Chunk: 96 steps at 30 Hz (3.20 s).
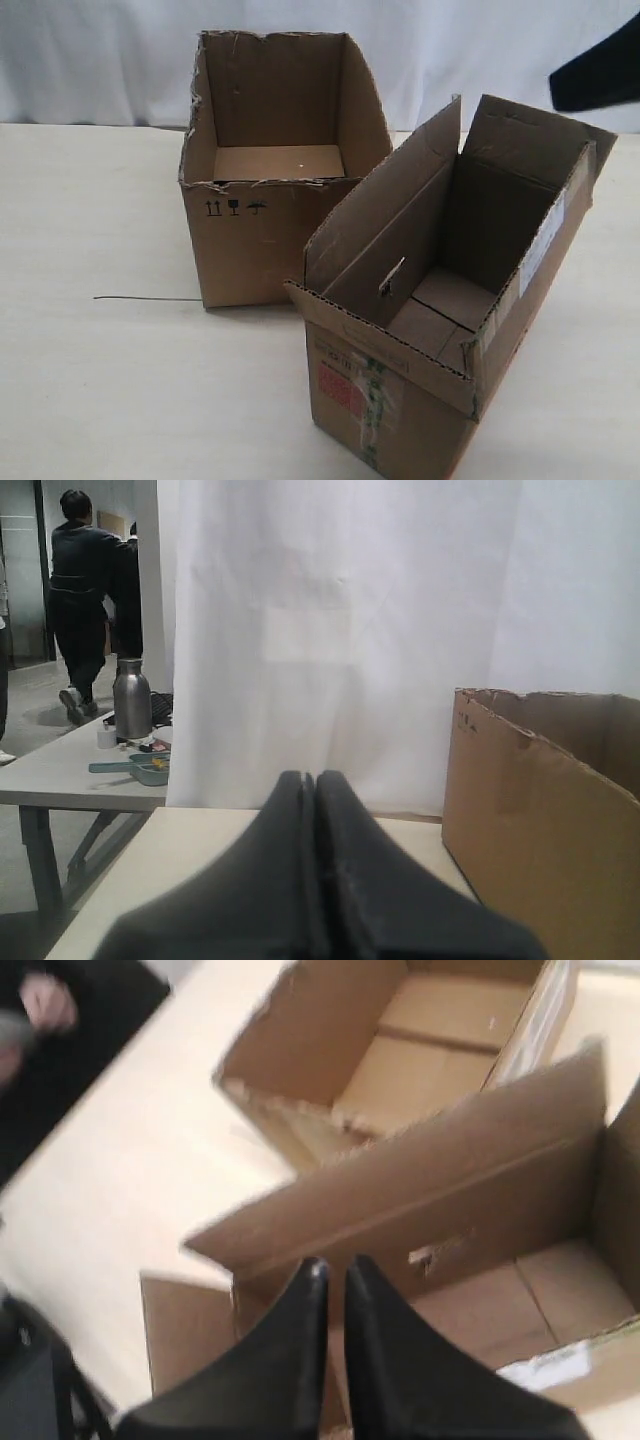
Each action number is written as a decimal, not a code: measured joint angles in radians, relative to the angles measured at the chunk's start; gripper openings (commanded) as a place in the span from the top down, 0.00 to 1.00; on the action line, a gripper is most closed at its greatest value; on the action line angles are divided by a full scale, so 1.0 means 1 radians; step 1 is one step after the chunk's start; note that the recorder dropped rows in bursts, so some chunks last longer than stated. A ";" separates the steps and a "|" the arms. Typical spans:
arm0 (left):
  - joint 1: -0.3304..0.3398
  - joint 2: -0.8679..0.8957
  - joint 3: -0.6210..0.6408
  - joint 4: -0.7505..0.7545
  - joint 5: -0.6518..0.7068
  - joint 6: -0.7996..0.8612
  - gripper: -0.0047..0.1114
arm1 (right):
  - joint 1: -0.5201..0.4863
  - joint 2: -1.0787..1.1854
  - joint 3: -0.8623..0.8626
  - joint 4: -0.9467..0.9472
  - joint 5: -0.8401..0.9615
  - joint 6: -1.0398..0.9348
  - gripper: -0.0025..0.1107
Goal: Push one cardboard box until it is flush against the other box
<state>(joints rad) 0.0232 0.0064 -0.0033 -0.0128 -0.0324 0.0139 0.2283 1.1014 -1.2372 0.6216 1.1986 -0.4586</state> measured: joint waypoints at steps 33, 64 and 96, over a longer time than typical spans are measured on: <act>0.000 0.000 0.000 0.000 0.000 0.006 0.96 | 0.901 0.099 0.014 -0.419 0.015 0.363 0.93; 0.000 0.000 0.000 0.000 0.000 0.008 0.96 | 0.924 0.290 0.199 -0.582 0.021 0.353 0.93; 0.000 0.000 0.000 0.000 0.000 0.009 0.96 | 0.924 0.306 0.203 -1.173 0.021 0.411 0.93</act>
<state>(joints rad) 0.0232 0.0064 -0.0033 -0.0128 -0.0324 0.0228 1.1522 1.4073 -1.0344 -0.5518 1.2199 -0.0476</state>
